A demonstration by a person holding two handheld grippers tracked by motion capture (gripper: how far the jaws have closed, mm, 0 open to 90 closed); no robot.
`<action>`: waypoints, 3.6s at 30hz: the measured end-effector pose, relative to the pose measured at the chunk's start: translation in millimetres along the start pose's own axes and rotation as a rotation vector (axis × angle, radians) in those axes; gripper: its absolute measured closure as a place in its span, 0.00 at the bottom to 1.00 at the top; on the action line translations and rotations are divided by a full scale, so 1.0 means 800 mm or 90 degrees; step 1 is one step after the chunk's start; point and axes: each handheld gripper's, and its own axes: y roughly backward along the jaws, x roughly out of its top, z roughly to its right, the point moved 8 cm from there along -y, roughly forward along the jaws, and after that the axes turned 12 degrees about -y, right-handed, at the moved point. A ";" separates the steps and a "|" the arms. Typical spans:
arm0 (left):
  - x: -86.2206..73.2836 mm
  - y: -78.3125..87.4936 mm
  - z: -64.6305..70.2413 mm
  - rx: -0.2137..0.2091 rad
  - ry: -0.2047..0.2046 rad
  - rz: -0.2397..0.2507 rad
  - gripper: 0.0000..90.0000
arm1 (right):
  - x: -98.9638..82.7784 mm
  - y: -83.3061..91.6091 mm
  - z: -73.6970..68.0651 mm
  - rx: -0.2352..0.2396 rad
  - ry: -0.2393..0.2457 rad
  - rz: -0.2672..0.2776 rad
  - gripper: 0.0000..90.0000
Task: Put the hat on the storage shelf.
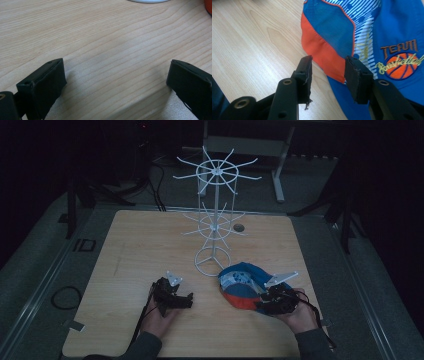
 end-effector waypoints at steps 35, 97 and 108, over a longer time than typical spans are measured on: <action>0.000 0.000 0.000 0.000 0.002 0.001 0.03 | 0.047 0.000 0.025 -0.020 0.062 -0.051 0.47; 0.000 0.000 0.000 0.000 0.000 -0.001 0.03 | 0.132 -0.082 0.037 0.007 0.123 -0.120 0.21; 0.000 0.000 0.000 0.000 0.000 -0.001 0.03 | 0.127 -0.109 0.035 -0.001 0.142 -0.184 0.41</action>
